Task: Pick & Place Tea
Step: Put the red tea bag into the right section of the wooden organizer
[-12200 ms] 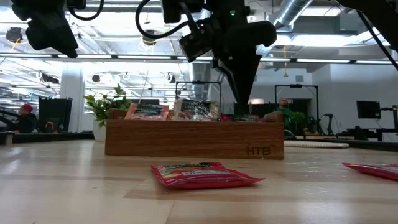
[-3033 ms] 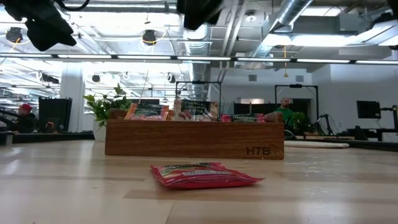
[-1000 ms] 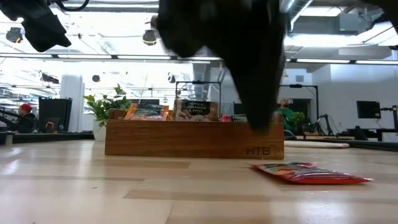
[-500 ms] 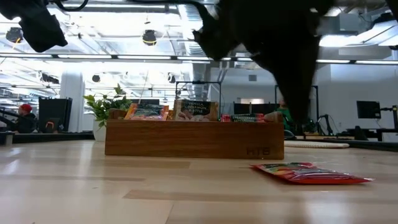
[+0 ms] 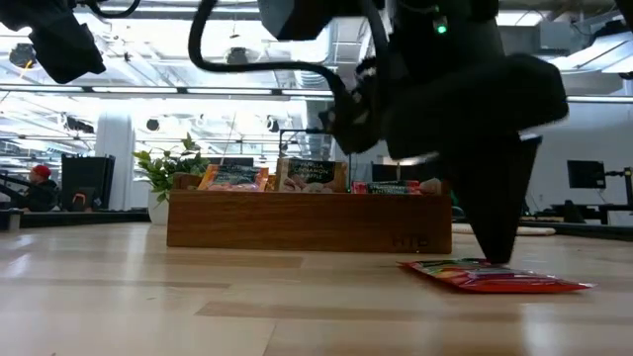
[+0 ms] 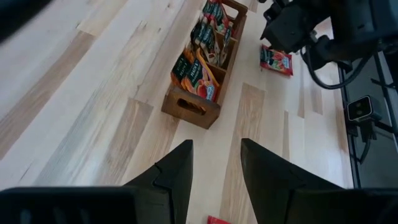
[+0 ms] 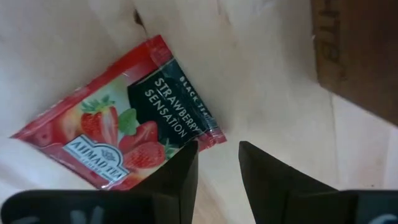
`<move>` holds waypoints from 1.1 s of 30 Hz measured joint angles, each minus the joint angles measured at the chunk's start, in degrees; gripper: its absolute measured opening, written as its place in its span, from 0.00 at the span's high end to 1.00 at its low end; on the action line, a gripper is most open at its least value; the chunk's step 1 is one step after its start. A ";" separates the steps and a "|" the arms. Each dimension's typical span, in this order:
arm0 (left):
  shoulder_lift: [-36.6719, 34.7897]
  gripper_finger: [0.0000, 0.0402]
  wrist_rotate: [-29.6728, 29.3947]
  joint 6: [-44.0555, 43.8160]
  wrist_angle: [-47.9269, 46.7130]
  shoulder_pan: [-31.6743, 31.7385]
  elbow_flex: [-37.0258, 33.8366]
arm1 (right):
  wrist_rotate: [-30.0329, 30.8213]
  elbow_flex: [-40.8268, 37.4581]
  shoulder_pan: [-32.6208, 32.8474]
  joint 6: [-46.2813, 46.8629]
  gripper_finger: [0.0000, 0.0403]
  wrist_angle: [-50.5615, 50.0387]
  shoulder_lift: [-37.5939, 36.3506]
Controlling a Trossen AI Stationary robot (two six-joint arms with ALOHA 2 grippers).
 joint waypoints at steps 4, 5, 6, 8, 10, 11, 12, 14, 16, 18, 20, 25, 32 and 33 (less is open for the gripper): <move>-0.02 0.69 0.00 0.00 0.00 0.00 0.00 | -1.77 -2.24 0.12 0.61 0.72 2.10 -0.23; -0.01 0.69 0.00 0.00 0.00 0.00 0.00 | -2.14 -2.72 0.22 0.97 0.72 2.61 -0.36; 0.00 0.69 0.00 0.00 0.02 0.00 0.00 | -2.39 -3.04 0.33 1.41 0.72 2.68 -0.41; -0.02 0.69 0.05 -0.01 0.02 0.00 0.00 | -2.96 -3.40 0.80 1.89 0.72 2.24 -0.41; 0.00 0.69 0.23 0.00 0.02 0.00 0.00 | -3.41 -3.45 1.56 1.99 0.72 1.95 -0.37; -0.02 0.69 0.38 0.00 0.03 0.00 0.00 | -3.65 -3.46 1.95 2.27 0.72 1.96 -0.36; -0.02 0.69 0.53 0.00 0.02 0.00 0.00 | -3.88 -3.46 2.35 2.67 0.72 1.84 -0.33; -0.02 0.69 0.61 0.00 0.04 0.00 0.00 | -4.49 -3.47 3.19 3.36 0.72 0.98 -0.25; 0.00 0.69 0.61 0.00 0.03 0.00 0.00 | -4.74 -3.53 4.13 4.13 0.72 -0.39 -0.14; -0.02 0.69 0.61 0.02 0.03 0.00 0.00 | -4.74 -3.59 5.02 5.25 0.72 -1.75 -0.06; -0.01 0.69 0.61 0.04 0.04 0.00 0.00 | -4.70 -3.78 5.80 6.53 0.72 -2.93 -0.60; -0.02 0.69 0.59 0.18 0.02 0.00 0.00 | -3.52 -3.74 6.91 10.60 0.72 -3.01 -5.12; -0.02 0.69 0.61 0.20 0.17 0.00 0.00 | 0.24 -3.74 6.27 5.41 0.72 -2.93 -8.36; 0.00 0.69 0.59 0.18 0.16 0.00 0.00 | 0.30 -3.74 6.25 2.48 0.72 -2.68 -8.36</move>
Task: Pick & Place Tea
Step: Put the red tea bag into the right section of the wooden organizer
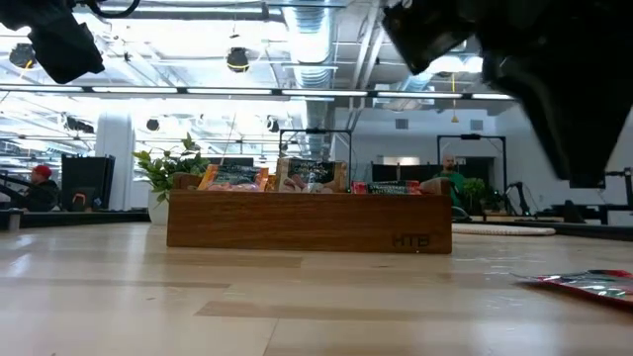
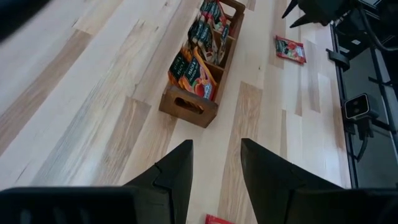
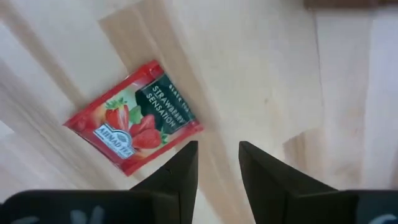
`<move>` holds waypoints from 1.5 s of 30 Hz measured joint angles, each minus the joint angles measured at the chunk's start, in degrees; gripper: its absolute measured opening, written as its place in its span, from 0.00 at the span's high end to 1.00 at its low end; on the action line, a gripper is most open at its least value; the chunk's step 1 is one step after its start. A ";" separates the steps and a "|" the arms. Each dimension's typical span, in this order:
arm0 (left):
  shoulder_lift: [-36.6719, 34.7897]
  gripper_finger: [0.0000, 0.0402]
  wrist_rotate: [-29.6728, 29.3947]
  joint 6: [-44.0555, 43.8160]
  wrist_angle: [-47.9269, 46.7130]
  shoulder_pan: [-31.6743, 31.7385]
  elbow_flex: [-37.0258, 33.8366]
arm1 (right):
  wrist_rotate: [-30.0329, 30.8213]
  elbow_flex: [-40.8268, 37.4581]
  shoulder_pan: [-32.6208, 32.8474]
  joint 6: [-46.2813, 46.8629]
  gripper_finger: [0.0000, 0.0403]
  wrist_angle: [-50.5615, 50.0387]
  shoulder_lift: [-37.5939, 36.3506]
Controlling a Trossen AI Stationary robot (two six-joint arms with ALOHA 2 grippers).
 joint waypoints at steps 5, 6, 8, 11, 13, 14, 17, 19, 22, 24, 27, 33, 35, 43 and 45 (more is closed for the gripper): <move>-0.01 0.69 0.00 -0.02 0.06 0.00 0.00 | 1.30 -1.22 0.93 -12.85 0.72 2.73 -0.07; 0.00 0.69 0.01 -0.03 0.16 0.00 0.00 | 1.31 -1.81 1.18 -13.89 0.72 2.65 -0.07; -0.02 0.69 0.02 -0.06 0.30 0.00 0.00 | 1.23 -3.16 1.58 -14.98 0.72 2.73 -0.07; -0.02 0.69 0.01 -0.28 0.38 0.00 0.00 | 1.25 -5.50 2.21 -15.31 0.72 3.03 -0.09; 0.00 0.69 0.02 -0.31 0.58 0.00 0.00 | 1.27 -6.26 2.43 -15.51 0.72 3.81 -0.11; 0.00 0.69 0.02 -0.29 0.66 0.00 0.00 | 1.29 -6.42 2.43 -15.25 0.72 4.12 -0.11; -0.02 0.69 0.01 -0.30 0.71 0.00 0.00 | 1.55 -6.49 2.42 -14.79 0.72 5.18 -0.11; 0.00 0.69 0.00 -0.31 0.73 0.00 0.00 | 1.63 -6.49 2.40 -15.07 0.72 6.74 -0.11; 0.00 0.69 0.00 -0.33 1.16 0.00 0.00 | 2.00 -6.49 2.37 -16.14 0.72 8.86 -0.11; -0.02 0.69 0.00 -0.33 1.37 0.00 0.00 | 3.32 -6.49 2.39 -16.23 0.72 9.03 -0.11; -0.02 0.69 0.00 -0.33 1.55 0.00 -0.01 | 4.33 -6.49 2.26 -17.42 0.72 8.98 -0.11; 0.00 0.69 0.00 -0.33 1.55 0.00 0.00 | 4.47 -6.49 1.45 -19.81 0.72 9.92 -0.11; -0.02 0.69 0.00 -0.33 1.55 0.00 -0.02 | 4.48 -6.49 1.10 -20.21 0.72 10.17 -0.11; -0.01 0.69 0.20 -0.31 1.55 0.00 -0.02 | 0.97 -9.73 0.17 -21.37 0.72 13.52 -0.15; -0.02 0.69 0.33 -0.31 1.55 0.00 -0.02 | 0.77 -9.94 0.41 -21.72 0.72 14.10 -0.15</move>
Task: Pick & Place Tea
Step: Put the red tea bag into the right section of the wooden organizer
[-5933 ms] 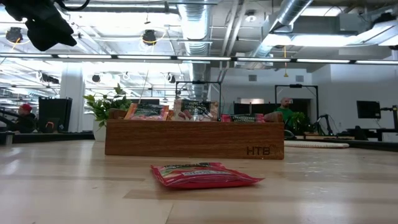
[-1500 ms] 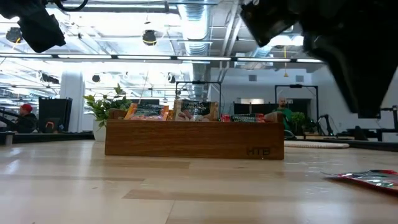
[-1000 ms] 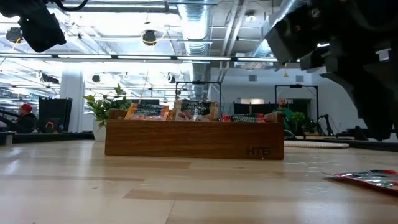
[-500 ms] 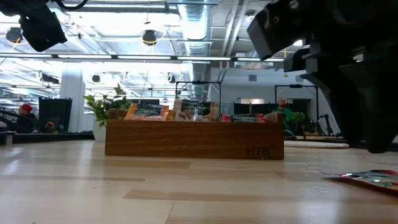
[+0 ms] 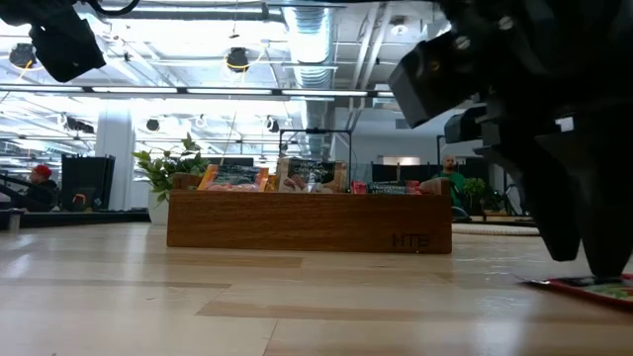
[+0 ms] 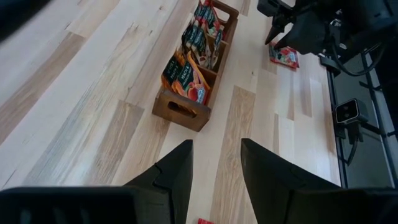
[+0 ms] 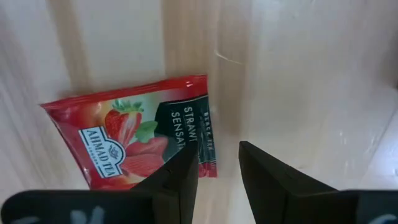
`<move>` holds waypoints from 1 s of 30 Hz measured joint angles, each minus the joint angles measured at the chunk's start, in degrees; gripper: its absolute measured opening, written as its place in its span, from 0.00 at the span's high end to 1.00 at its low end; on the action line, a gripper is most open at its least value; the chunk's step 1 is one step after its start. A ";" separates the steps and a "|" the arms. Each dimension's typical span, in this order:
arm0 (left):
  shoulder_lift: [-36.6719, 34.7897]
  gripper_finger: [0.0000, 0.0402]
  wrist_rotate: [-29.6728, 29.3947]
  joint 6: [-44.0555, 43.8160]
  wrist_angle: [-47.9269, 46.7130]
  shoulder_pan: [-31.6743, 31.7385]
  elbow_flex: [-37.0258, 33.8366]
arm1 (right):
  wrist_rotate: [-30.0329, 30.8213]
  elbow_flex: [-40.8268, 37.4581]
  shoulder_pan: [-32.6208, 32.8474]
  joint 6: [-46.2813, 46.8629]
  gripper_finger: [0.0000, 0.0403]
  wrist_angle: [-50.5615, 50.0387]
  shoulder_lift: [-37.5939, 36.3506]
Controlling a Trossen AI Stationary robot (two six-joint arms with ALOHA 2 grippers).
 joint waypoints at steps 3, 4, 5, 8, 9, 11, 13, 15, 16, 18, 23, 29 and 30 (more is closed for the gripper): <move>0.01 0.69 0.02 0.02 -0.02 0.00 0.00 | -0.08 -0.05 0.10 -0.03 0.72 0.51 0.00; 0.01 0.69 0.02 0.02 -0.01 0.00 0.00 | -0.16 -0.05 0.10 -0.04 0.72 0.52 0.00; 0.00 0.69 0.02 0.02 -0.02 0.00 0.00 | -0.41 -0.05 0.09 -0.03 0.72 0.48 0.00; 0.01 0.69 0.02 0.17 -0.02 0.00 0.00 | -0.83 -0.05 0.01 -0.02 0.72 0.48 0.00; 0.01 0.69 0.02 0.39 -0.02 0.00 0.00 | -0.87 -0.07 0.01 -0.02 0.72 0.45 -0.17; 0.02 0.69 0.02 0.79 -0.04 0.00 0.00 | -1.01 -0.14 -0.03 -0.01 0.72 0.43 -0.99; 0.02 0.69 0.02 1.38 -0.02 0.00 0.00 | -1.04 -0.11 -0.01 -0.02 0.72 0.92 -2.07; 0.00 0.69 0.02 1.42 -0.02 0.00 0.00 | -1.03 -0.11 -0.01 -0.01 0.72 0.84 -2.92; 0.02 0.69 0.00 1.42 -0.02 0.00 0.00 | -1.03 -0.11 -0.01 0.00 0.72 0.95 -3.26; 0.00 0.69 0.00 1.42 -0.04 0.00 0.00 | -1.07 -0.11 -0.01 -0.02 0.72 0.97 -3.64; 0.01 0.69 -0.04 1.43 -0.03 0.00 0.00 | -3.38 -1.83 0.08 -0.23 0.72 4.61 -3.69; 0.01 0.69 -0.07 1.44 -0.02 0.00 0.00 | -4.09 -6.40 -0.36 -0.02 0.72 6.70 -3.72; 0.01 0.69 -0.07 1.44 -0.04 0.00 0.00 | -4.25 -7.05 -0.48 0.00 0.72 7.04 -3.69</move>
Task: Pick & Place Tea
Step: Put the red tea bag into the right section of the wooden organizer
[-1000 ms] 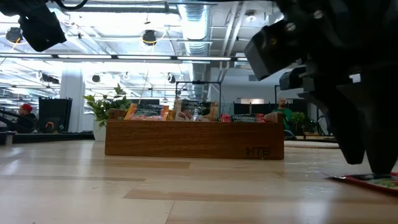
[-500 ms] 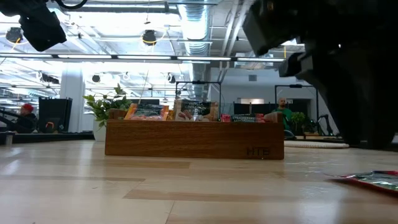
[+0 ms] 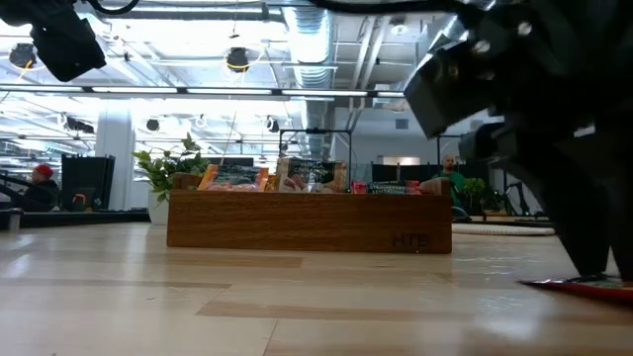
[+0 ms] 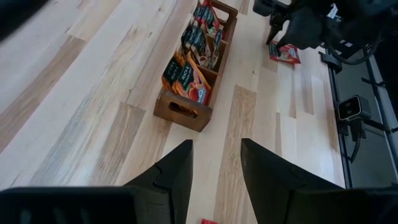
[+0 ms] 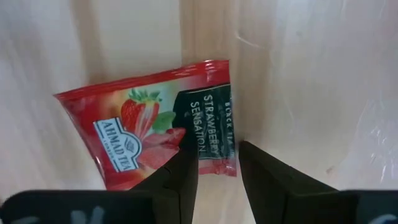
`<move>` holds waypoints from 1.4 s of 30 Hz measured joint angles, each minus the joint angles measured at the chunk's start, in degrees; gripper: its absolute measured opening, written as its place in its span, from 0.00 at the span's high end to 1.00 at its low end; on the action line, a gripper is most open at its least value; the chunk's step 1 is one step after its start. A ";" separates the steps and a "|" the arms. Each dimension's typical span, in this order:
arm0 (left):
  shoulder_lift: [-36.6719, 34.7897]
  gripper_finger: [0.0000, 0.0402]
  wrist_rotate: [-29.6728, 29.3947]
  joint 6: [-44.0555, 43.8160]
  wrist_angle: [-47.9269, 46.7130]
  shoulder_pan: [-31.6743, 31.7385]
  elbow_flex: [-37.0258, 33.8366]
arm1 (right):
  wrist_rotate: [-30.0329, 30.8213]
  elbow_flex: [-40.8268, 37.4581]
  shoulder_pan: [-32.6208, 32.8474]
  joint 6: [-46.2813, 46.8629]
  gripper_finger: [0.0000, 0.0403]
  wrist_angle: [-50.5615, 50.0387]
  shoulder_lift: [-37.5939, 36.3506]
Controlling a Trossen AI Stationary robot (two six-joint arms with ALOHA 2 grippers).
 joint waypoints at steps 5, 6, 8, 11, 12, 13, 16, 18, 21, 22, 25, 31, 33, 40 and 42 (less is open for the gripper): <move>-0.01 0.69 -0.02 0.00 0.01 0.00 0.00 | -1.43 -1.00 -0.42 -1.00 0.72 1.14 -0.22; 0.01 0.69 -0.02 0.00 0.01 0.00 0.00 | -1.41 -1.02 -0.42 -1.44 0.72 1.22 -0.22; -0.01 0.69 -0.02 0.00 0.01 0.00 0.00 | -1.45 -1.04 -0.44 -1.79 0.73 1.26 -0.22; 0.00 0.69 -0.23 0.00 0.01 0.00 0.00 | -1.47 -1.04 -0.42 -1.95 0.77 1.40 -0.22; -0.01 0.69 -0.48 0.00 0.01 0.00 0.00 | -1.51 -1.04 -0.42 -1.95 0.79 1.47 -0.22; 0.01 0.69 -0.50 0.00 0.01 0.00 0.00 | -1.75 -1.04 -0.42 -1.95 0.81 1.53 -0.22; 0.00 0.69 -0.50 0.00 0.01 0.00 0.00 | -1.83 -1.04 -0.42 -1.95 0.87 1.66 -0.20; 0.01 0.69 -0.50 0.00 0.01 0.00 0.00 | -1.87 -1.04 -0.42 -1.95 0.90 1.68 -0.18; 0.00 0.69 -0.50 0.00 0.01 0.00 0.00 | -1.89 -1.04 -0.42 -1.92 0.96 1.36 -0.15; 0.01 0.69 -0.50 0.00 0.01 0.00 0.00 | -1.91 -1.04 -0.42 -1.93 0.98 1.28 -0.15; 0.00 0.69 -0.50 0.00 0.01 0.00 0.00 | -1.86 -1.04 -0.42 -1.80 0.99 1.03 -0.11; 0.01 0.69 -0.50 0.00 0.03 0.00 0.00 | -0.96 -1.27 -0.42 0.51 1.00 -1.63 -1.17; -0.01 0.69 -0.50 0.00 0.16 0.00 0.00 | -0.33 -1.30 -0.40 2.38 1.00 -3.19 -3.02; -0.01 0.69 -0.50 0.24 1.09 0.00 0.00 | 5.47 -0.61 -0.40 9.49 1.00 -4.98 -11.76; -0.01 0.69 -0.50 0.24 1.30 0.00 0.00 | 9.15 1.03 -0.63 10.18 1.00 -7.20 -13.61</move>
